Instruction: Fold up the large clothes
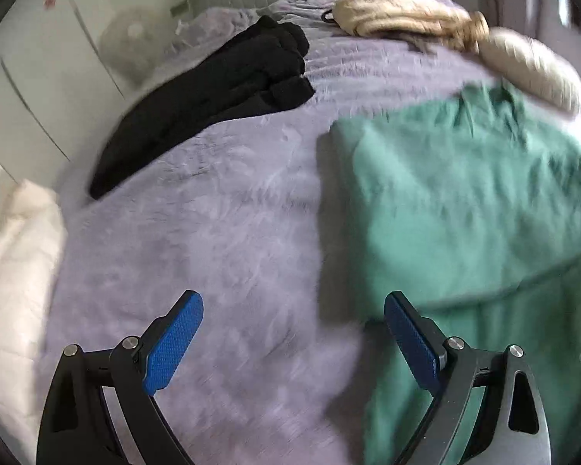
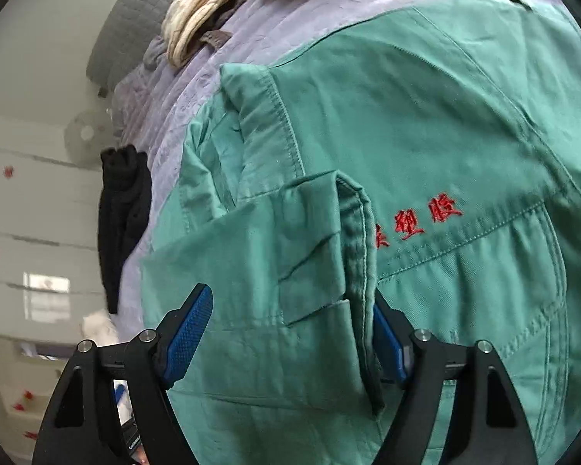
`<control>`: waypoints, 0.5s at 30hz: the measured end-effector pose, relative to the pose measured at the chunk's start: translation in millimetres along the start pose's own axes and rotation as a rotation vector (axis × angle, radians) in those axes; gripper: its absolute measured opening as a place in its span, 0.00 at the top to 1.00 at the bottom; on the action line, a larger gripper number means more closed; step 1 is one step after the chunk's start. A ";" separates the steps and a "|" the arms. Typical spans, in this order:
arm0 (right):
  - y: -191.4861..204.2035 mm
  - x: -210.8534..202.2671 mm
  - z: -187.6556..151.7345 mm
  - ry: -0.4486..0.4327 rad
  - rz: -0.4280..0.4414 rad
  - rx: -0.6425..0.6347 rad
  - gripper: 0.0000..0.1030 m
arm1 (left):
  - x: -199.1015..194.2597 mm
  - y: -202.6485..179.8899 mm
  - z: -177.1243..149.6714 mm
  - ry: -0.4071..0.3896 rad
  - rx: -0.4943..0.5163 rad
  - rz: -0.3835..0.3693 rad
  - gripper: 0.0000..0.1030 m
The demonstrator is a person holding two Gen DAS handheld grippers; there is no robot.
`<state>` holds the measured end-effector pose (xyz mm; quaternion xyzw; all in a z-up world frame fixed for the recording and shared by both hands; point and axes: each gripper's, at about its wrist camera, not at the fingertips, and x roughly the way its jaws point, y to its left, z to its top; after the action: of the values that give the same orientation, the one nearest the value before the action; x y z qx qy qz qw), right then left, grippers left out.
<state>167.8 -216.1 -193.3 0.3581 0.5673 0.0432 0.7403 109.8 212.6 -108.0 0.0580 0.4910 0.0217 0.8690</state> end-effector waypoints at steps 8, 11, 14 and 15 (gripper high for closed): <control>-2.8 7.9 7.6 0.051 -0.154 -0.090 0.92 | 61.9 -11.6 53.1 0.041 -0.200 -0.070 0.07; 27.9 -6.3 13.6 0.011 -0.170 -0.266 0.92 | 42.5 -13.8 45.5 -0.009 -0.168 -0.034 0.07; 37.5 -16.8 21.2 -0.024 -0.195 -0.350 0.92 | 22.1 -14.6 28.1 -0.046 -0.060 0.031 0.07; 34.8 -15.0 24.7 -0.020 -0.188 -0.341 0.92 | 16.3 -12.8 21.8 -0.052 -0.028 0.048 0.07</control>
<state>196.0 -209.3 -158.6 0.1734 0.5755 0.0660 0.7965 136.6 199.7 -112.3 0.0581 0.4665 0.0482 0.8813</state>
